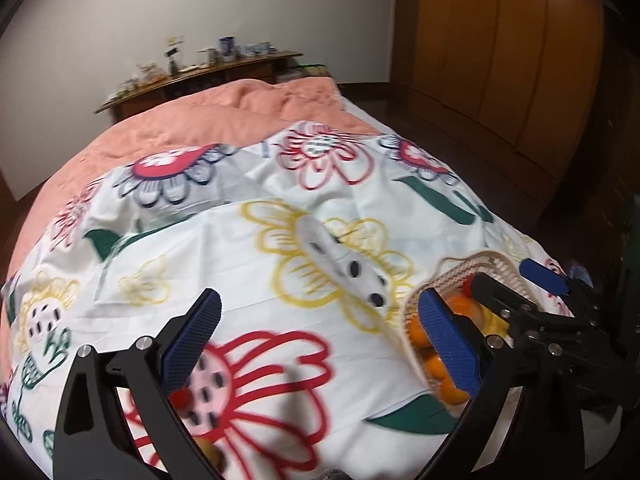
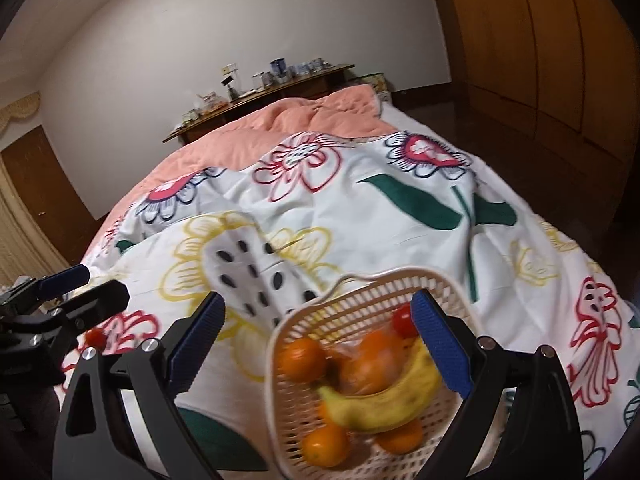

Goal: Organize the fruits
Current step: 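Move both tools back over the remaining tomato and yellow fruit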

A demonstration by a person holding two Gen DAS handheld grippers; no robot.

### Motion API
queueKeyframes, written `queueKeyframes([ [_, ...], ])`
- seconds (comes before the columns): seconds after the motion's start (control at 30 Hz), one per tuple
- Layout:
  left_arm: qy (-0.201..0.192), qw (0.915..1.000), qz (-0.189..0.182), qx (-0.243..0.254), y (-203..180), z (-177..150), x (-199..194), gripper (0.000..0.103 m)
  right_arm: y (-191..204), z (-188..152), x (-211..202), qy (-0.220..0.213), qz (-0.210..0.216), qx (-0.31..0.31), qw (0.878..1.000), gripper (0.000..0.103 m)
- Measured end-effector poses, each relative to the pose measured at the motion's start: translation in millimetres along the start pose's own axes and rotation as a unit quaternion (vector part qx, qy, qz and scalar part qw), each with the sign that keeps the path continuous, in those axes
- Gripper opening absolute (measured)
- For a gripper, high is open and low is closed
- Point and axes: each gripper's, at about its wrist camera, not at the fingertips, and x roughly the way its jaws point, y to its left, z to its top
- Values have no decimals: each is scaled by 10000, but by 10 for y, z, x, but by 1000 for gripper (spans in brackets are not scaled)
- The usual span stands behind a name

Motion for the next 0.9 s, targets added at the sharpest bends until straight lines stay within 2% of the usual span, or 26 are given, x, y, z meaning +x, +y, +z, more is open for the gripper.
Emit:
queueKeyframes([
  [0.23, -48, 9979, 238, -603, 532, -79, -176, 100, 469, -61, -81, 254, 691, -485, 9961, 93],
  [0.33, -36, 9958, 337, -856, 763, -128, -227, 100, 757, -143, -102, 454, 983, -878, 9902, 93],
  [0.43, -33, 9935, 395, -1066, 973, -191, -277, 100, 959, -208, -138, 557, 1091, -1234, 9848, 93],
  [0.53, -63, 9926, 475, -1120, 1070, -250, -316, 100, 1145, -266, -168, 742, 1286, -1528, 9770, 93],
  [0.63, -39, 9922, 571, -1110, 1159, -304, -338, 100, 1326, -331, -151, 1049, 1505, -1882, 9648, 93],
  [0.73, -16, 9913, 676, -1129, 1251, -374, -358, 100, 1540, -411, -107, 1415, 1687, -2367, 9463, 93],
  [0.83, -2, 9904, 693, -1194, 1325, -422, -362, 100, 1697, -496, -44, 1838, 1960, -2581, 9280, 93],
  [0.9, 14, 9898, 693, -1248, 1384, -457, -364, 100, 1743, -545, 1, 2014, 1971, -2692, 9209, 93],
])
